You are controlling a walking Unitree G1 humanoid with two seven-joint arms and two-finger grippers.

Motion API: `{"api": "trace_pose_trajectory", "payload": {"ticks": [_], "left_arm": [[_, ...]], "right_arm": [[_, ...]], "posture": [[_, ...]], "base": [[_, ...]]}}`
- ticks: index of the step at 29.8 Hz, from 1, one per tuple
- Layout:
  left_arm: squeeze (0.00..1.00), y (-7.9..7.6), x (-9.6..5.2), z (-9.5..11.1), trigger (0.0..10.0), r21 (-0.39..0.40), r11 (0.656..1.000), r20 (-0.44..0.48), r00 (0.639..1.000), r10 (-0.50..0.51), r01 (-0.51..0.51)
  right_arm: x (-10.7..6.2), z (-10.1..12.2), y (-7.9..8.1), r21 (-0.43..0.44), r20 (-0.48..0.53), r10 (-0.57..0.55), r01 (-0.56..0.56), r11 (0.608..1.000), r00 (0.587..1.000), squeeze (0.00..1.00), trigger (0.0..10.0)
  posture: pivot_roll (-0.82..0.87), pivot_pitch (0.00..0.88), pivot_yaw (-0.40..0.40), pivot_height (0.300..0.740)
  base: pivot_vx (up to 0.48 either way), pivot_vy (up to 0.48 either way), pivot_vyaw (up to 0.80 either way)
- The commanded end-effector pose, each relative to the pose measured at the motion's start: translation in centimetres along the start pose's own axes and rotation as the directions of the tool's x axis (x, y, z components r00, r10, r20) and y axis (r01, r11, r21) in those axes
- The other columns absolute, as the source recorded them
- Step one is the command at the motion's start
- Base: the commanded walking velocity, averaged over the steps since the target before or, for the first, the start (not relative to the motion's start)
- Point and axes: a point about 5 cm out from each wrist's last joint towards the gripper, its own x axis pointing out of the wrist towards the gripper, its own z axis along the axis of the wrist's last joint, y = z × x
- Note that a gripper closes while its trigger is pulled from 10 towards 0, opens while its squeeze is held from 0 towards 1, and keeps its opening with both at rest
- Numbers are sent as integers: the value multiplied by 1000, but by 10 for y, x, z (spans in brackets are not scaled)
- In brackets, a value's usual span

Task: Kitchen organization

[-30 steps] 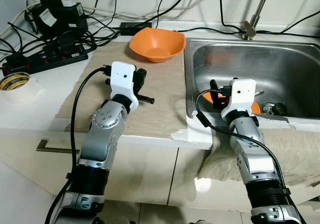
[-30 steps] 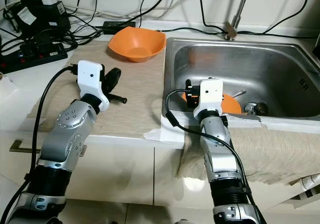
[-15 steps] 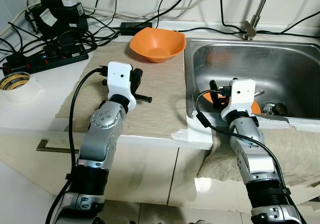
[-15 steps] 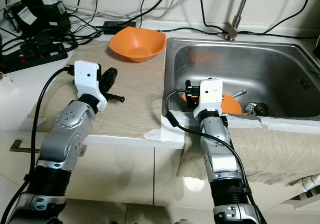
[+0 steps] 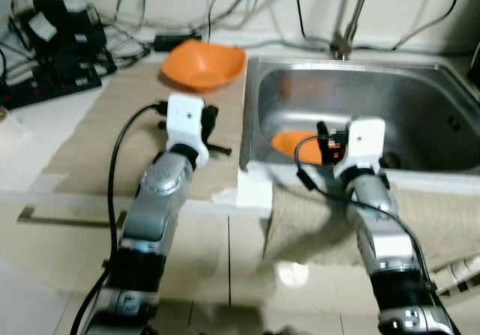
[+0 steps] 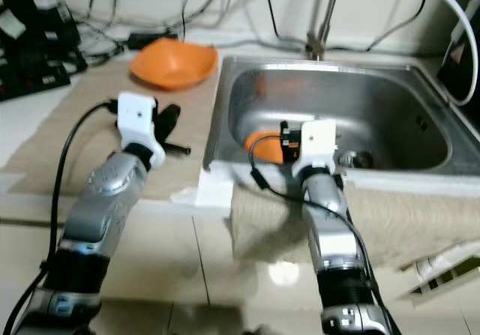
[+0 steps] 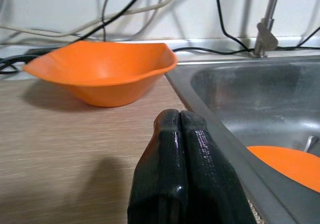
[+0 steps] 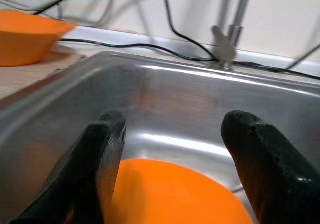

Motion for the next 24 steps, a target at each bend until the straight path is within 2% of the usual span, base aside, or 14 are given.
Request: {"api": "trace_pose_trajectory", "payload": {"ticks": [1, 7, 22, 24], "left_arm": [[0, 2, -1, 3, 10000, 7, 1000, 17, 1000, 4, -5], [0, 1, -2, 3, 10000, -7, 1000, 15, 1000, -7, 7], [0, -8, -1, 11, 10000, 48, 996, 47, 996, -82, 80], [0, -8, -1, 10, 10000, 50, 995, 44, 995, -84, 82]], "right_arm": [[0, 2, 1, 1, 9, 3, -3, 1000, 1000, 0, 10000], [0, 1, 3, 1, 7, 6, -6, 1000, 1000, 0, 10000], [-1, -2, 8, 7, 2, 9, -9, 1000, 1000, 0, 10000], [-2, -3, 8, 7, 1, 9, -9, 1000, 1000, 0, 10000]], "posture": [[-12, 0, 11, 732], [-10, 0, 14, 732], [-10, 0, 30, 732], [-11, 0, 32, 732]], "base": [[0, 0, 0], [0, 0, 0], [458, 0, 0], [180, 0, 0]]}}
